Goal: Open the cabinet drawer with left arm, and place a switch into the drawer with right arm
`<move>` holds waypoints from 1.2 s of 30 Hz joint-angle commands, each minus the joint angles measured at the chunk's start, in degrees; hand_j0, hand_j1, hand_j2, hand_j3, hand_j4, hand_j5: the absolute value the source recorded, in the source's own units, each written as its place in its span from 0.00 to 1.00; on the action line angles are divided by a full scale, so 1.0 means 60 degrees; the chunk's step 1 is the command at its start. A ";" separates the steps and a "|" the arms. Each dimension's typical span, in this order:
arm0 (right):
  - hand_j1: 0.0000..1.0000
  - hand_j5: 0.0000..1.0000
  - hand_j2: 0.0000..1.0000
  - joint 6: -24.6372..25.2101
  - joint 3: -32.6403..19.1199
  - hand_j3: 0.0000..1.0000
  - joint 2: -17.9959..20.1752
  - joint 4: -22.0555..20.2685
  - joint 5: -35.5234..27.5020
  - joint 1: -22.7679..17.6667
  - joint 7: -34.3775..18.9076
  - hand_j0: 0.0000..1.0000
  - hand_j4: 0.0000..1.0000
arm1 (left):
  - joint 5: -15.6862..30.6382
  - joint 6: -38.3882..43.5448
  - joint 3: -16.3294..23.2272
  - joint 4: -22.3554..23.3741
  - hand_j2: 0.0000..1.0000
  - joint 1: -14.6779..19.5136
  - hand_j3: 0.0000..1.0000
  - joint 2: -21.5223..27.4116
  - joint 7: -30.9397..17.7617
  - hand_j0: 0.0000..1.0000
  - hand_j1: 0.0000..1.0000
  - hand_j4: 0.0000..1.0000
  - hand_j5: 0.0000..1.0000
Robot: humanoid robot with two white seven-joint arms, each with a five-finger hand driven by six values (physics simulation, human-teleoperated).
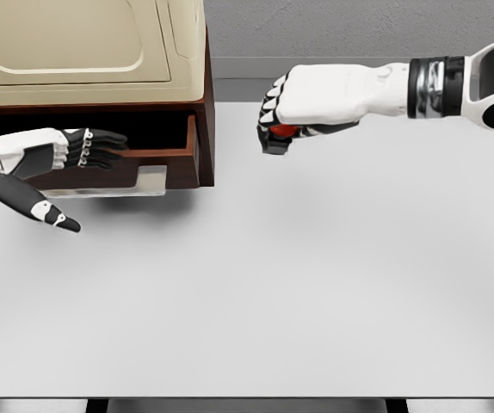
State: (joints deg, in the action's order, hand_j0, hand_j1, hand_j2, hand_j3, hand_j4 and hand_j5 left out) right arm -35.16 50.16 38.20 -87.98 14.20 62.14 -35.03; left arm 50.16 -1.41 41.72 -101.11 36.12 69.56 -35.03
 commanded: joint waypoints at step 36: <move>0.51 0.51 0.51 0.0026 0.0474 0.51 -0.1415 -0.0615 -0.0110 0.1494 0.0005 0.51 0.51 | 0.0663 -0.0218 -0.0025 0.0006 1.00 0.0351 1.00 0.1063 0.0006 1.00 1.00 1.00 1.00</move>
State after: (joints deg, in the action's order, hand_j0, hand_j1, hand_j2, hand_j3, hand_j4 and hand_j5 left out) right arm -35.16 53.03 29.73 -91.67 13.70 71.37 -35.03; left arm 53.79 -2.53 41.66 -101.07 38.23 75.65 -35.00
